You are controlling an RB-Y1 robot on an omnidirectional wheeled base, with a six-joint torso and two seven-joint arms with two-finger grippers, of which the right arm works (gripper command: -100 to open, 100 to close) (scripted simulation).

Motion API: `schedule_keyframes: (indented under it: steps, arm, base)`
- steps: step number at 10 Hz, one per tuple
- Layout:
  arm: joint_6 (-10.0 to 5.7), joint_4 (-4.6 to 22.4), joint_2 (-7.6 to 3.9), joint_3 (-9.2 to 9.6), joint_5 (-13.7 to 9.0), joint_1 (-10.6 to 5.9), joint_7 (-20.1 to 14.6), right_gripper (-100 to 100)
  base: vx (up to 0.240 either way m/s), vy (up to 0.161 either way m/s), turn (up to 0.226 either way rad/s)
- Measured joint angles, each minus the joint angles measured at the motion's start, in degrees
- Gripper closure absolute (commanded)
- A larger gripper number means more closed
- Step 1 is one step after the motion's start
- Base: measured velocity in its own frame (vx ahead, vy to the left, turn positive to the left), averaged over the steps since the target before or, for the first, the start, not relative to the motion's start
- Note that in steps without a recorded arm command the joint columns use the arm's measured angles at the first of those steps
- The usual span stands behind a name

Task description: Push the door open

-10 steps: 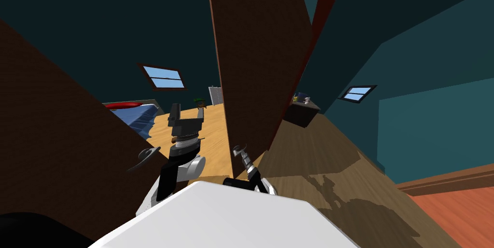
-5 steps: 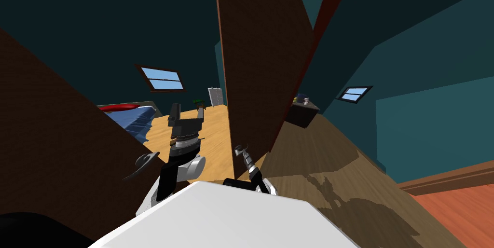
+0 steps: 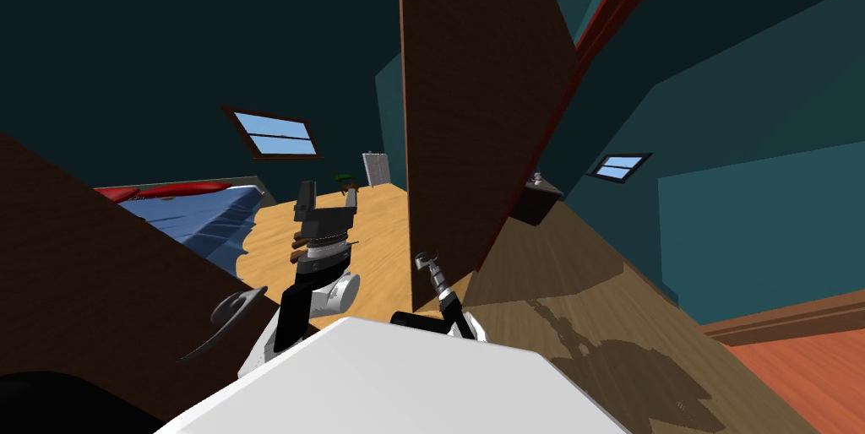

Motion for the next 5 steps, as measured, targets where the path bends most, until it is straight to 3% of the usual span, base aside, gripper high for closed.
schedule_keyframes:
  steps: [3, 4, 5]
  arm:
    - [-0.14, 1.46, 0.58, -1.92, -0.49, -0.89, 0.71, 100]
    - [-0.86, 3.52, 1.21, -2.78, -0.77, -2.10, 0.91, 100]
    - [-0.94, 3.19, 1.28, -3.09, -0.82, -1.85, 1.19, 100]
  base:
    - [0.100, 0.098, -0.053]
    - [0.055, 0.060, 0.002]
    - [0.014, 0.026, 0.014]
